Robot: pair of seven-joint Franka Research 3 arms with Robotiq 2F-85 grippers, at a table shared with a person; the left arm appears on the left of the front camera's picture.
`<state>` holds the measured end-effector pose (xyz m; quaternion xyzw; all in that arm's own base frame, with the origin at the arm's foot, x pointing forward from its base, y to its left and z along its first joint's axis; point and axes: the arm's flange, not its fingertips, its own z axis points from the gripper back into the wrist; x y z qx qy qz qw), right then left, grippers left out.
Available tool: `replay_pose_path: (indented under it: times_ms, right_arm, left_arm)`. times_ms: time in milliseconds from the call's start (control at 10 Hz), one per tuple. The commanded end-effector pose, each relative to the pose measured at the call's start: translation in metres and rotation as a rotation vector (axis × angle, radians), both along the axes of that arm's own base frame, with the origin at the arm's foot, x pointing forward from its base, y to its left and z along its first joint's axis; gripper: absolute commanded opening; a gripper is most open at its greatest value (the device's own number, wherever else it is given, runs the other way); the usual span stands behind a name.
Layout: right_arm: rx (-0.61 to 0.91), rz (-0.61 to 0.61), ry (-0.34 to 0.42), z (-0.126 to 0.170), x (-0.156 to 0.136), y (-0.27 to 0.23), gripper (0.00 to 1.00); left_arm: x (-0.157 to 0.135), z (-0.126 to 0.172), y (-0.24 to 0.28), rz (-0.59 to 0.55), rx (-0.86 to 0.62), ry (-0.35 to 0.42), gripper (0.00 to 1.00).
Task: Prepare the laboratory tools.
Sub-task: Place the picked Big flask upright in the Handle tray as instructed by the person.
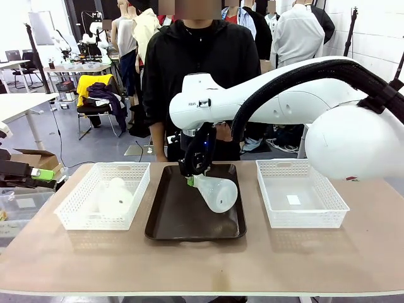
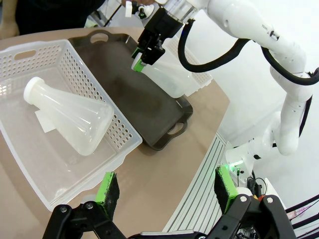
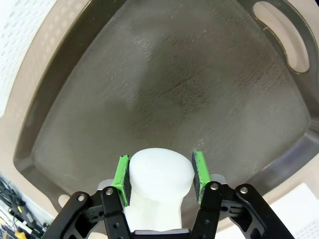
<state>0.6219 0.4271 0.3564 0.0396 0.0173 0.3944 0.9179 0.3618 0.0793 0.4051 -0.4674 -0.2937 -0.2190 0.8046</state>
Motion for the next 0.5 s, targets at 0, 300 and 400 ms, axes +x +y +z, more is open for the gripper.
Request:
replay_pose_path:
  times_ms: [0,300,400]
  right_arm:
    - [0.005,-0.005,-0.009,-0.0004,0.0003,0.0002,0.00]
    - [0.005,-0.005,-0.009,-0.0004,0.0003,0.0002,0.00]
    - [0.005,-0.005,-0.009,-0.0004,0.0003,0.0002,0.00]
  left_arm:
    - [-0.0017,-0.0001,0.0010,-0.003,-0.005,-0.002,1.00]
    - [-0.0017,-0.0001,0.0010,-0.003,-0.005,-0.002,1.00]
    - [-0.0017,-0.0001,0.0010,-0.003,-0.005,-0.002,1.00]
